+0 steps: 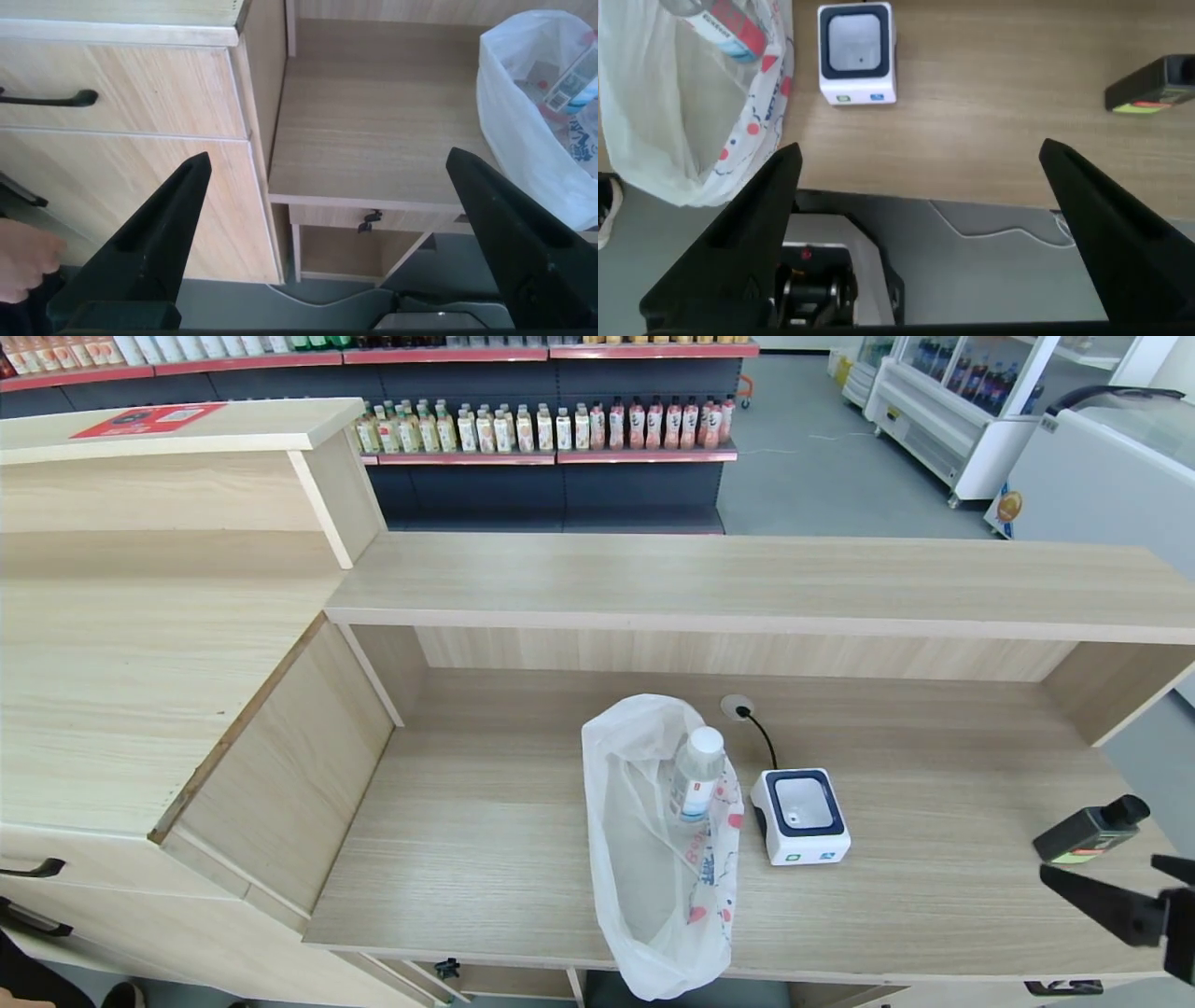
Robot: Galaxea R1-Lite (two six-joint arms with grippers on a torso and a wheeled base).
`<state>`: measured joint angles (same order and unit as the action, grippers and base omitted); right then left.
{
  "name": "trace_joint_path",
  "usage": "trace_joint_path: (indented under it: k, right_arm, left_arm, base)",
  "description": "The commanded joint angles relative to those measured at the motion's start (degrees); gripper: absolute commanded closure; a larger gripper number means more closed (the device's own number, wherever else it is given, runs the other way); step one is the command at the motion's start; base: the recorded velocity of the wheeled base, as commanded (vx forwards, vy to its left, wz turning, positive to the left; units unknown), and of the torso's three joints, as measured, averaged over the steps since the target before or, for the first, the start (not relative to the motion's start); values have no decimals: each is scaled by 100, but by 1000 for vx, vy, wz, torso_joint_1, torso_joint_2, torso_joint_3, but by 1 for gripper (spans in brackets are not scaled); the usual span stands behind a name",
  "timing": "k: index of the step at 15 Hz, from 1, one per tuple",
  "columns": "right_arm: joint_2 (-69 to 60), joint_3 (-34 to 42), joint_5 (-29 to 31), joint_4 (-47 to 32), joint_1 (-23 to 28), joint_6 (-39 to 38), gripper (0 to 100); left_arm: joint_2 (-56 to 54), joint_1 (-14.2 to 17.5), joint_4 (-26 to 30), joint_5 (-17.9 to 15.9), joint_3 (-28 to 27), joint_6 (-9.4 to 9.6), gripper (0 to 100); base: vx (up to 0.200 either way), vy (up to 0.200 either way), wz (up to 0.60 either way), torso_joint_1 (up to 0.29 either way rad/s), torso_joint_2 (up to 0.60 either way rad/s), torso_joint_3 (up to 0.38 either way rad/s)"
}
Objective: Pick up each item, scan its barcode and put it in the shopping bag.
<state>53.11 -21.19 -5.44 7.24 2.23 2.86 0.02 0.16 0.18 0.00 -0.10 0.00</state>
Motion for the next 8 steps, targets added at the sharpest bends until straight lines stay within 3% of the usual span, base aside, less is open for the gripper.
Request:
trace_joint_path:
  k: [1,5,8]
  right_arm:
    - [-1233,71,34,-671,58,-5,0]
    - [-1277,97,43,-803,58,4,0]
    - [-1295,176,113,-803,58,4,0]
  left_arm:
    - [-2,2,-1,0,1,0,0]
    - [-2,2,-1,0,1,9,0]
    - [-2,2,-1,9,1,9,0]
  base:
    - [0,-200,0,-2,-2,2]
    - [0,-200,0,4,-3,6]
    - [-200,-200,0,1,1,4]
